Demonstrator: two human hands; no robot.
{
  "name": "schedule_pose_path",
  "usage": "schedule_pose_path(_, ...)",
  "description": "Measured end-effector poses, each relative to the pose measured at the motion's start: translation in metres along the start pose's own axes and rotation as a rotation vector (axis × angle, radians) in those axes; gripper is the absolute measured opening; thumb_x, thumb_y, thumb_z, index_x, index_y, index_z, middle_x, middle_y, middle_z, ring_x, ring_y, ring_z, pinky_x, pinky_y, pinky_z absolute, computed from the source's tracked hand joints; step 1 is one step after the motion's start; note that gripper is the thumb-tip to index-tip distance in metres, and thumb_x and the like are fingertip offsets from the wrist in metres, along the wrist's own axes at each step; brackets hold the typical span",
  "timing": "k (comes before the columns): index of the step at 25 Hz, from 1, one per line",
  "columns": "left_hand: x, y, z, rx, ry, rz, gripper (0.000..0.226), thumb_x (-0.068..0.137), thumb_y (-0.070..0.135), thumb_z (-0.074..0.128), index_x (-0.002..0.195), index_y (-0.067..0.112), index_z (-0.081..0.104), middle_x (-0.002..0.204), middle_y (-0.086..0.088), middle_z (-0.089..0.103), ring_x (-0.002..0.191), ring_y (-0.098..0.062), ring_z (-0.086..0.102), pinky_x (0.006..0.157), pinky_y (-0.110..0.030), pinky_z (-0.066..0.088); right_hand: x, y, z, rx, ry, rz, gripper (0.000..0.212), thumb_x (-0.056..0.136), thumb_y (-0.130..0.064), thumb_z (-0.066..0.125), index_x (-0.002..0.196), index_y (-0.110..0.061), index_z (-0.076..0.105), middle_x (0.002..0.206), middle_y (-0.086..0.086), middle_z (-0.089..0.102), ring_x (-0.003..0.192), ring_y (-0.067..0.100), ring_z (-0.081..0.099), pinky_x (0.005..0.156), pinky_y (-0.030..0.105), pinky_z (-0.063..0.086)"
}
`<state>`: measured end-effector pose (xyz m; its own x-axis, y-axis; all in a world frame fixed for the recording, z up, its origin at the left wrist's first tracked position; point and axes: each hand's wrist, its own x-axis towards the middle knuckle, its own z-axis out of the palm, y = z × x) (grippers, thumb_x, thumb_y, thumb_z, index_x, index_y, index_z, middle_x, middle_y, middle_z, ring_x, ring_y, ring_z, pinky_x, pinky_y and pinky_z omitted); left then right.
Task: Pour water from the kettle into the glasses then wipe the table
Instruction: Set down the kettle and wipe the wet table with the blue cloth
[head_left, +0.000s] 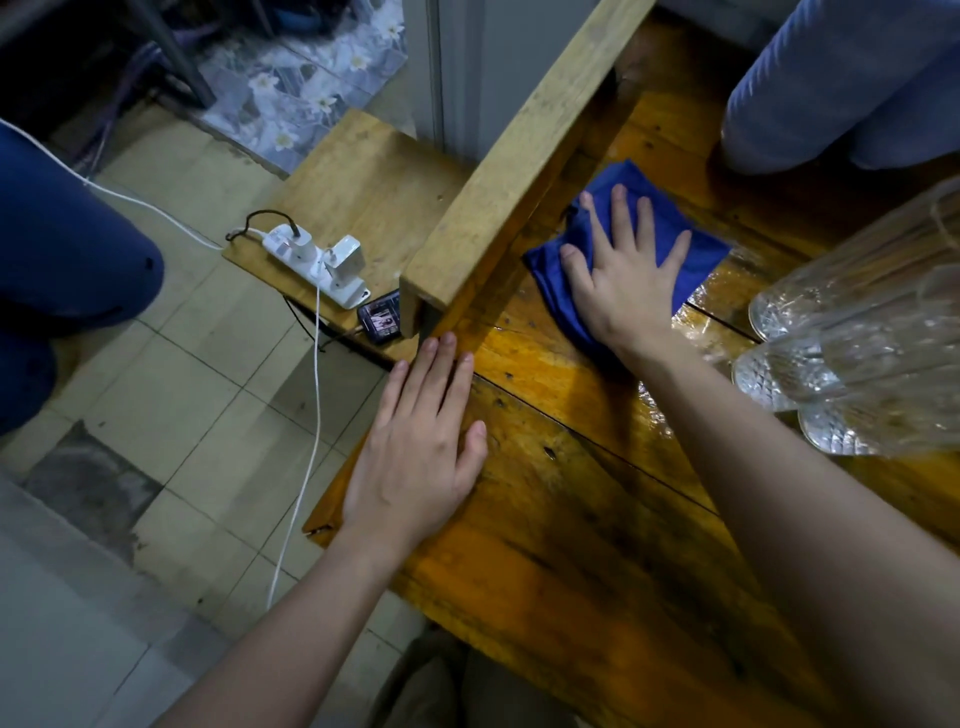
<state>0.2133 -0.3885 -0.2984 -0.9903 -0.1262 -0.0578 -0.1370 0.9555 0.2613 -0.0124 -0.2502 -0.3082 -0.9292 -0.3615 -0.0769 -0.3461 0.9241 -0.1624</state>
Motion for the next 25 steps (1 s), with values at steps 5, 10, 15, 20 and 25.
schedule_pose_path(5,0.0,0.0,-0.001,0.011,0.005,0.005,0.061,0.1,0.039,0.026,0.154,0.012,0.018,0.162,-0.007,0.011,0.151,-0.017,0.005,0.123,-0.042,0.012,-0.055,-0.013,0.009,-0.024,0.048,-0.045,0.064,0.097,-0.056,0.015,0.157,-0.033,0.013,0.166,0.002,0.01,0.152,0.025,0.004,0.115,0.066,-0.001)
schedule_pose_path(10,-0.001,0.0,-0.002,0.006,0.026,0.021,0.061,0.099,0.039,0.027,0.153,0.011,0.023,0.161,-0.008,0.017,0.15,-0.017,0.01,0.122,-0.04,0.012,-0.11,-0.014,0.009,0.011,0.015,-0.081,0.063,0.098,-0.057,0.019,0.157,-0.033,0.013,0.166,0.001,0.007,0.153,0.023,0.0,0.115,0.066,0.001)
schedule_pose_path(15,-0.002,0.001,-0.002,0.007,0.038,0.024,0.061,0.098,0.038,0.029,0.152,0.009,0.025,0.161,-0.01,0.019,0.15,-0.02,0.014,0.122,-0.041,0.011,-0.198,-0.002,0.005,0.023,-0.025,-0.03,0.064,0.099,-0.059,0.022,0.157,-0.034,0.009,0.166,0.0,0.002,0.153,0.022,-0.005,0.117,0.062,0.0)
schedule_pose_path(20,-0.002,0.002,-0.003,0.026,0.041,0.027,0.061,0.098,0.037,0.029,0.151,0.007,0.026,0.16,-0.012,0.021,0.149,-0.021,0.015,0.122,-0.04,0.011,-0.202,0.007,0.004,0.025,-0.027,0.01,0.072,0.095,-0.067,0.023,0.157,-0.033,0.011,0.166,0.0,0.002,0.153,0.022,-0.004,0.117,0.062,0.0)
schedule_pose_path(25,-0.001,0.004,-0.003,0.039,0.036,0.023,0.061,0.098,0.035,0.031,0.151,0.007,0.026,0.16,-0.013,0.021,0.15,-0.022,0.014,0.122,-0.04,0.011,-0.161,0.009,0.0,-0.013,-0.05,0.029,0.088,0.085,-0.08,0.015,0.157,-0.032,0.004,0.167,0.002,-0.004,0.152,0.024,-0.01,0.116,0.064,-0.003)
